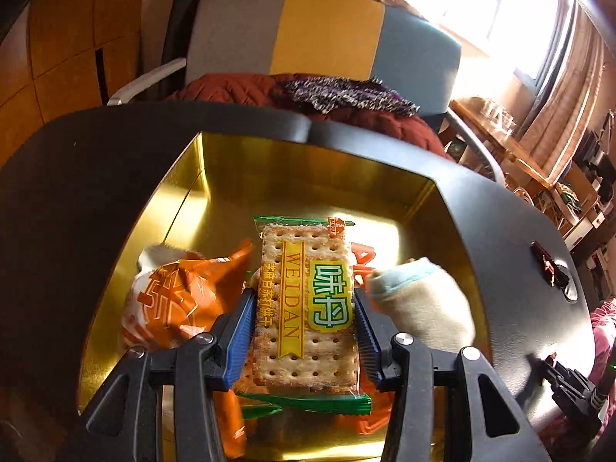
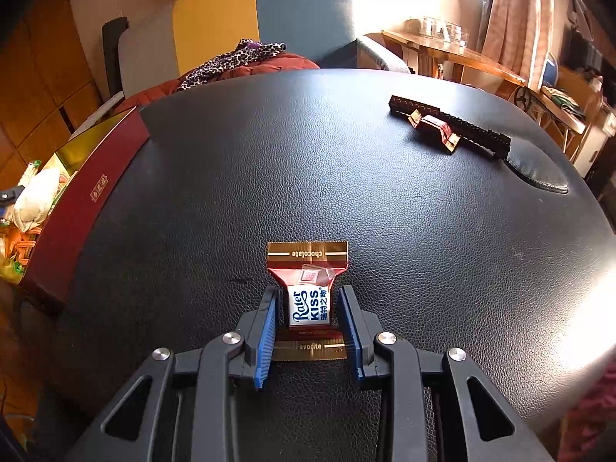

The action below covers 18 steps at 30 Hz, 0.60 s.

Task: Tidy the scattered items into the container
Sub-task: 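Lower the cracker pack into the gold tray and open the left gripper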

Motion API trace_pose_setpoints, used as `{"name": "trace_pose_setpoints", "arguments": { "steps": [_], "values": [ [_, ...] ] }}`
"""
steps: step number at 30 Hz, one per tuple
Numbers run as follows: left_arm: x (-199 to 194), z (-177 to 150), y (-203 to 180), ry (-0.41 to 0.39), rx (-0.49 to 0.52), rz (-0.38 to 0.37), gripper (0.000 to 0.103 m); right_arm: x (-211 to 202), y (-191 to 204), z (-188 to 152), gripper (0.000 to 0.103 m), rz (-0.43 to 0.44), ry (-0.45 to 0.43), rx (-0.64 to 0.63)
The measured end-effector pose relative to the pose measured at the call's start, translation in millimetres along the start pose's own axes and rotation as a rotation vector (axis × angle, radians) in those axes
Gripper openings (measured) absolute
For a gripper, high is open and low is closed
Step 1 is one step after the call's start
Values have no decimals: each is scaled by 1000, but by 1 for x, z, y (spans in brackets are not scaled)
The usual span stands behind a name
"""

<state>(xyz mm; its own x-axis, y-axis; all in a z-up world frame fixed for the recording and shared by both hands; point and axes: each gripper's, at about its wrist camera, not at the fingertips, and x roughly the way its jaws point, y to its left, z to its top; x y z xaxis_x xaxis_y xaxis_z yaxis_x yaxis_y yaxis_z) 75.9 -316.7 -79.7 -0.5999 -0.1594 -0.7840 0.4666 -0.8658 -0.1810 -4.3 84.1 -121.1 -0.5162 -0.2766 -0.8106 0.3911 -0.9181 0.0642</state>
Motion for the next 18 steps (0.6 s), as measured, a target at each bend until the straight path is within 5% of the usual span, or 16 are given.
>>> {"name": "trace_pose_setpoints", "arguments": {
  "steps": [8,18],
  "values": [
    [7,1,6,-17,4,5,51,0,1,1,32,-4,6,-3],
    [-42,-18,9,-117,-18,-7,58,0,2,0,32,-12,-1,-1]
  ]
}}
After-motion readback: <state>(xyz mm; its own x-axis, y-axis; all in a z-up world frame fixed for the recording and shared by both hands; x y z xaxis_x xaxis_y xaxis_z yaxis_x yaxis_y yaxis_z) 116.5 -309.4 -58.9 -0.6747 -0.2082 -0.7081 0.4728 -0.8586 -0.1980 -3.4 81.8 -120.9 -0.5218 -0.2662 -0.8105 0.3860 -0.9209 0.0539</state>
